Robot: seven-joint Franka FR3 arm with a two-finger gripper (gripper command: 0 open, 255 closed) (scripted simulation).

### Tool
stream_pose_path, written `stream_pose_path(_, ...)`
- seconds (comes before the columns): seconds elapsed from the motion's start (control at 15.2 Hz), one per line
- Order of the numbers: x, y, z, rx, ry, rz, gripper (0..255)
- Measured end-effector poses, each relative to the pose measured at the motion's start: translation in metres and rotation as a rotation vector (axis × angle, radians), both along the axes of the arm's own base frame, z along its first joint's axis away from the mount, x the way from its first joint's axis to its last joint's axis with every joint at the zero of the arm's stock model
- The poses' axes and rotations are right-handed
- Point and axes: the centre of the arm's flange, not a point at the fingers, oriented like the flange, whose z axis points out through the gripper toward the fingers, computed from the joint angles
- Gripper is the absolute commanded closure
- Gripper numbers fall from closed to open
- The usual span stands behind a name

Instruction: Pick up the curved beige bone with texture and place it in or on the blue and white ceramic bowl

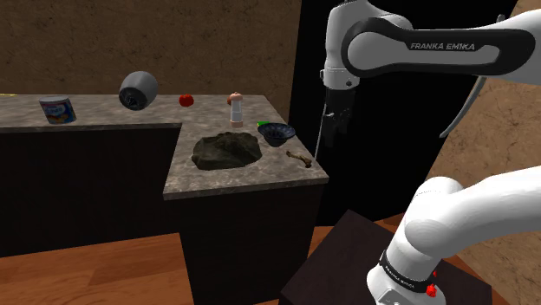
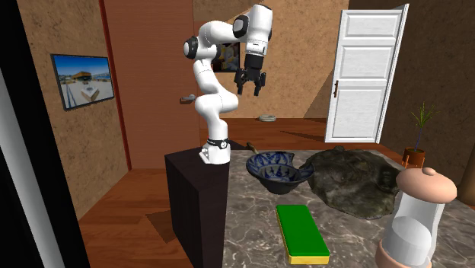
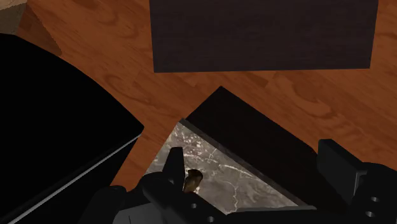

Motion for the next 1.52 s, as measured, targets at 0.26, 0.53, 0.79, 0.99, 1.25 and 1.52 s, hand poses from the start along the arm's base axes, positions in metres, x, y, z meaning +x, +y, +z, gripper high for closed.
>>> stream_pose_path(0.26, 0.020, -0.007, -0.015, -0.004, 0.002, -0.019, 0)
stream_pose_path(0.53, 0.064, -0.023, -0.040, -0.011, 0.004, -0.055, 0)
stream_pose_path(0.79, 0.105, -0.042, -0.069, -0.018, 0.005, -0.091, 0)
stream_pose_path(0.99, 0.136, -0.057, -0.091, -0.024, 0.007, -0.118, 0)
stream_pose_path(1.25, 0.177, -0.079, -0.119, -0.031, 0.009, -0.154, 0)
stream_pose_path(1.52, 0.188, -0.086, -0.140, -0.034, 0.009, -0.167, 0)
